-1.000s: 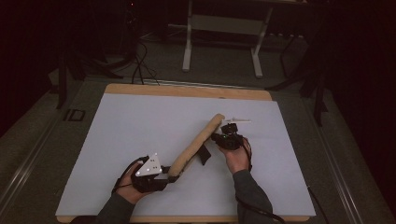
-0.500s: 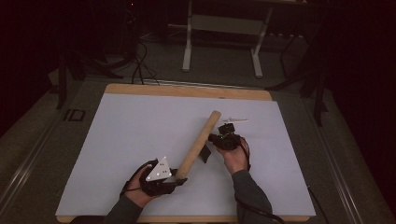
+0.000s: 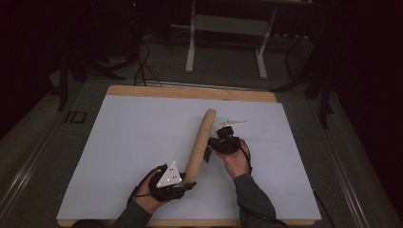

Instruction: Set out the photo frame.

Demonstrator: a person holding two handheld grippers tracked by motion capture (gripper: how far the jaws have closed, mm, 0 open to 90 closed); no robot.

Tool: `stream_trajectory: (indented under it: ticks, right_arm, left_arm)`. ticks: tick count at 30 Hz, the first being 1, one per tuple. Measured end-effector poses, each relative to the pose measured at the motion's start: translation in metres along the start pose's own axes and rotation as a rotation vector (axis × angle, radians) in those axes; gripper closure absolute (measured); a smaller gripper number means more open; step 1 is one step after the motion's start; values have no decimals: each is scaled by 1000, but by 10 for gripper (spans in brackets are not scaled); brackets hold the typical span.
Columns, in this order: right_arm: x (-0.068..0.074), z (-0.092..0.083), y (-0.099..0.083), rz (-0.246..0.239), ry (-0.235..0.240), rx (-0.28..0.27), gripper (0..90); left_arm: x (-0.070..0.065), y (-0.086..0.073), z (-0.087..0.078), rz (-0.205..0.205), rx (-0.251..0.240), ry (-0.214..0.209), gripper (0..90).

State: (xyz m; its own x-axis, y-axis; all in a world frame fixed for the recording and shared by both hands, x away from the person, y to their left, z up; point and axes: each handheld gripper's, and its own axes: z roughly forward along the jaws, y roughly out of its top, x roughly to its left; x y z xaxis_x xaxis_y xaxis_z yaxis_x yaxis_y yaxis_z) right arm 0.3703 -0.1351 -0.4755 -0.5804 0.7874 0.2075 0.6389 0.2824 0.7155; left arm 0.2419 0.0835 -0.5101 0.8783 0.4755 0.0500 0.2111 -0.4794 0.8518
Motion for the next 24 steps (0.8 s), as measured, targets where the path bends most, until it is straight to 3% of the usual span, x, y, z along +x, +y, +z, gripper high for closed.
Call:
stream_trajectory:
  ticks: [24]
  right_arm:
    - [14,3,-5,-82,45,47,899]
  left_arm:
    - [-8,7,13,-26,-15,45,577]
